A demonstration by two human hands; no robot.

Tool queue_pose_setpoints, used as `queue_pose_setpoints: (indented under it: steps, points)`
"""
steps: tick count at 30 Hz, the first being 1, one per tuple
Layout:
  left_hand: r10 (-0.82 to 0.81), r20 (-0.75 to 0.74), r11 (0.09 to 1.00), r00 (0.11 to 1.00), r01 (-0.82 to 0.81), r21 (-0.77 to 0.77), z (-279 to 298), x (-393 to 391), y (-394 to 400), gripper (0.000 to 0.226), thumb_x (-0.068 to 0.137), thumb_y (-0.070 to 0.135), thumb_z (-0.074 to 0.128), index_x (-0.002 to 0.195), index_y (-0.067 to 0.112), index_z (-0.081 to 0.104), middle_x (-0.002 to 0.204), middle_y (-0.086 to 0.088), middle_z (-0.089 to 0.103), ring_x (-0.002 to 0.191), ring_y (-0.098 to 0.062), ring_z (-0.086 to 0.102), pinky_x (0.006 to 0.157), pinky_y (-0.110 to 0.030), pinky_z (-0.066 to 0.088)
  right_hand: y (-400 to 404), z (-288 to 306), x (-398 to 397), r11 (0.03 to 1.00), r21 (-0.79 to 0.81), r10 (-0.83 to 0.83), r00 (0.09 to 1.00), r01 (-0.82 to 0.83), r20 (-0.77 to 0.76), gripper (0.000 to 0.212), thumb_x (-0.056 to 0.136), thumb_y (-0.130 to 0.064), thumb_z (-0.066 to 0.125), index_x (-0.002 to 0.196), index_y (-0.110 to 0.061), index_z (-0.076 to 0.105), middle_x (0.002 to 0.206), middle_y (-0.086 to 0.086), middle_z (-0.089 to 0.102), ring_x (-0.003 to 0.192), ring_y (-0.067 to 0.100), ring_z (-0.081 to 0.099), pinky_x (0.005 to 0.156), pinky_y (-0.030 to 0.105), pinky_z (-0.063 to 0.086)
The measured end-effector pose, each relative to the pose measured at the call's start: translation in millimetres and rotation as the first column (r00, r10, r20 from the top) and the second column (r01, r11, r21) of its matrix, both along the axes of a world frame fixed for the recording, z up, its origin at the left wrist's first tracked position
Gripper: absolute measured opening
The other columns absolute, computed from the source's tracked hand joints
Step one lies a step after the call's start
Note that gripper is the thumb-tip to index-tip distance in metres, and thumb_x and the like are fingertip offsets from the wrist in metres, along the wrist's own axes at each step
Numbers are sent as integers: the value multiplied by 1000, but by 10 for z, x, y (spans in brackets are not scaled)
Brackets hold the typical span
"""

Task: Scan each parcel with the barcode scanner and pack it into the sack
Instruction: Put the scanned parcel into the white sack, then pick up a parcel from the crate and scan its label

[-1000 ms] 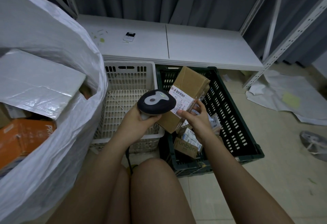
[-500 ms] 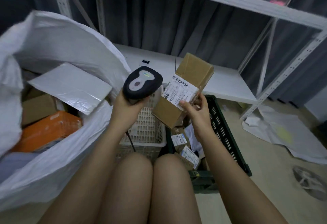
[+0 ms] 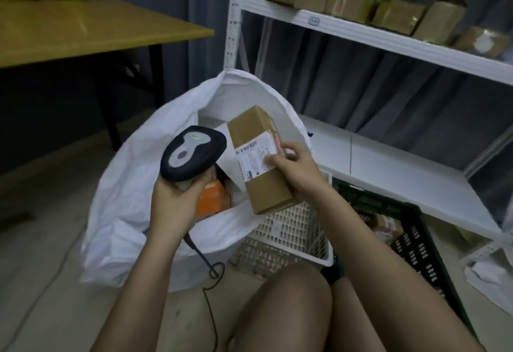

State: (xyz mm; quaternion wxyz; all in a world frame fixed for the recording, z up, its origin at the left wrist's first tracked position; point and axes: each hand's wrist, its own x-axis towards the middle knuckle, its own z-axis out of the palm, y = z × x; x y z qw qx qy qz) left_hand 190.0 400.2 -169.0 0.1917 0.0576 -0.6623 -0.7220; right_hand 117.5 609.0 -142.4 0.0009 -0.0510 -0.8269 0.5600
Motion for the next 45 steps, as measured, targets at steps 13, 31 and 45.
queue_pose_setpoints:
  steps: [13,31,45]
  points:
    - [133,168,991,977,-135,-1,-262,-517,-547,34,82,23,73,113,30,60,100,18,65,87,17,57,63,3,40,-1101,-530,-1875,156,988,436,898,-16,-54,45,101,-40,35,146,-37,32,158,7,19,146,35,12,114,62,-3]
    - [-25,95,1000,995,24,14,-58,-519,16,42,81,20,75,118,25,56,109,15,61,97,4,56,86,-16,43,24,-396,-806,923,383,158,883,26,-442,25,93,-18,61,118,-21,59,118,-9,43,107,3,48,93,20,39]
    - [-564,43,817,824,565,-114,-286,-472,2098,51,78,-1,74,105,36,53,103,26,57,89,24,55,78,-5,44,2502,-1218,719,824,360,-400,900,437,-176,8,97,-14,55,99,-20,60,109,0,50,93,13,54,89,32,48]
